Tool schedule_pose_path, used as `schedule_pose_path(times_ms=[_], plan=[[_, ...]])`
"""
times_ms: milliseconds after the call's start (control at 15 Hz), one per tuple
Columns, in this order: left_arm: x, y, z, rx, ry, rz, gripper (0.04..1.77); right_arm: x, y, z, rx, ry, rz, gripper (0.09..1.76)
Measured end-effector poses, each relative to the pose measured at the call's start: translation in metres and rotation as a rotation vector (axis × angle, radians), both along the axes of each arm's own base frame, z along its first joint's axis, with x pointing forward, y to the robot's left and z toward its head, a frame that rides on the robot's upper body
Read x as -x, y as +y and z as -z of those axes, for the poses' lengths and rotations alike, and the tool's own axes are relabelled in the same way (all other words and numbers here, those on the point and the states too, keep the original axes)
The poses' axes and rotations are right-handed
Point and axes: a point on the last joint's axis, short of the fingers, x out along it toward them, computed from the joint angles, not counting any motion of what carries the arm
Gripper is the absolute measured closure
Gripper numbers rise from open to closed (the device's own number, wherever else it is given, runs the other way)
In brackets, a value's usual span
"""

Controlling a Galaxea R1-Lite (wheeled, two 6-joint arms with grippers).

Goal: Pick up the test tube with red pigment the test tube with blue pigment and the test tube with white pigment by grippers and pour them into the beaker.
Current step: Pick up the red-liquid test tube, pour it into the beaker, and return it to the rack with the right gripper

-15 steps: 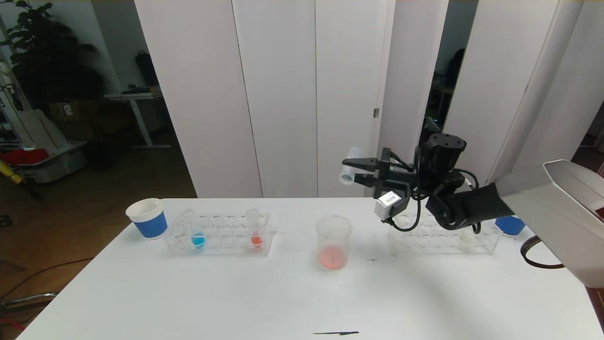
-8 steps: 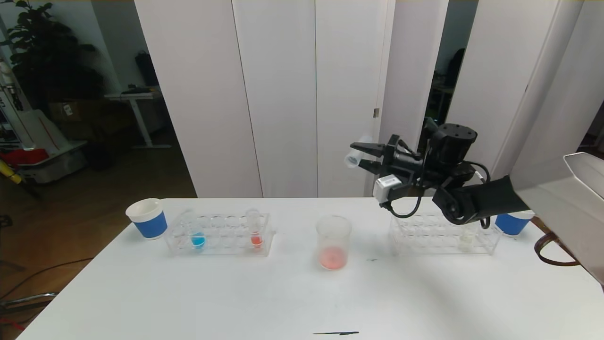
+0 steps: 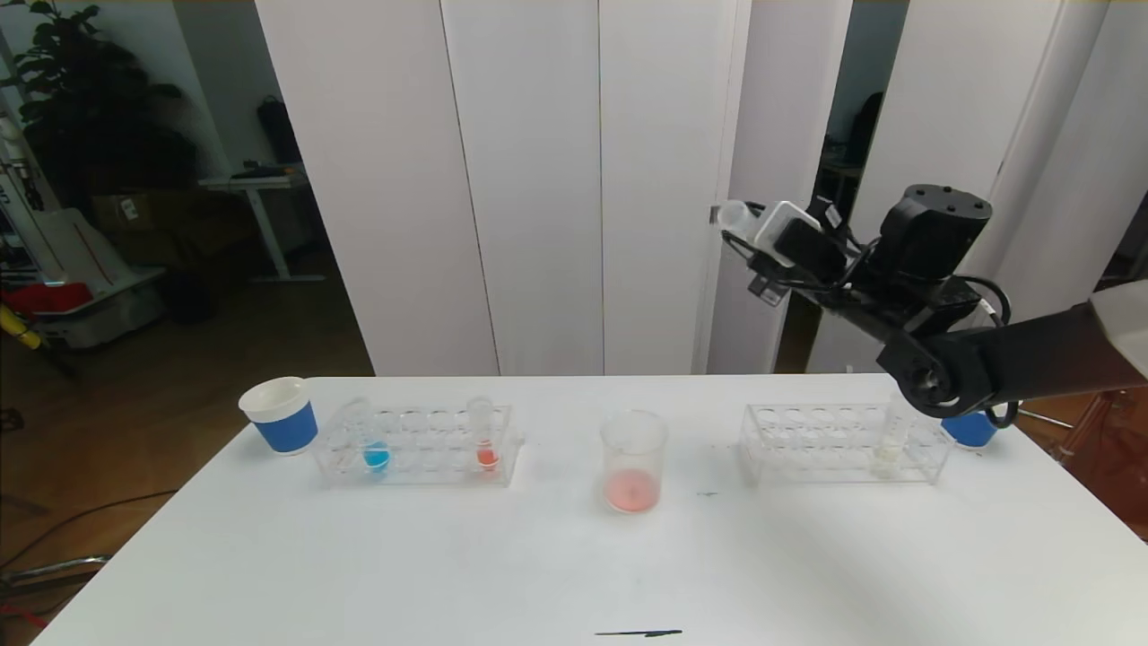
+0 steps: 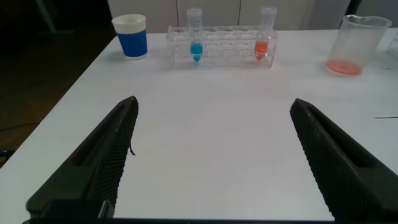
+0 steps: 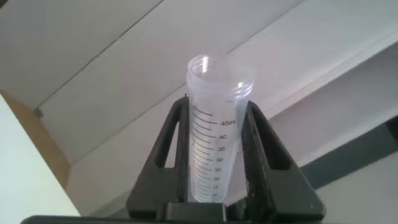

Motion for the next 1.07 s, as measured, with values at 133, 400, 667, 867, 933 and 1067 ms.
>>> schedule_pose_path(times_ms=[133,400,667,867,933,1067], plan=[[0.0,0.0,0.0,0.0,0.0,0.0,0.06,0.009,-0.002,-0.004,-0.249,0.108,0.095,1.27],[0.0,0.0,0.0,0.0,0.0,0.0,0.06,0.026,-0.006,0.008,-0.632,0.309,0.136,1.27],[0.0,0.0,0.0,0.0,0.0,0.0,0.06,0.034,-0.033,0.023,-0.793,0.374,0.278,1.27],[0.0,0.0,0.0,0.0,0.0,0.0,0.06,0.038,-0.07,0.02,-0.828,0.286,0.347,1.27],[0.0,0.0,0.0,0.0,0.0,0.0,0.06,0.039,-0.085,0.017,-0.839,0.249,0.37,1.27],[0.0,0.0,0.0,0.0,0.0,0.0,0.06,0.042,-0.115,0.008,-0.856,0.19,0.42,1.27]])
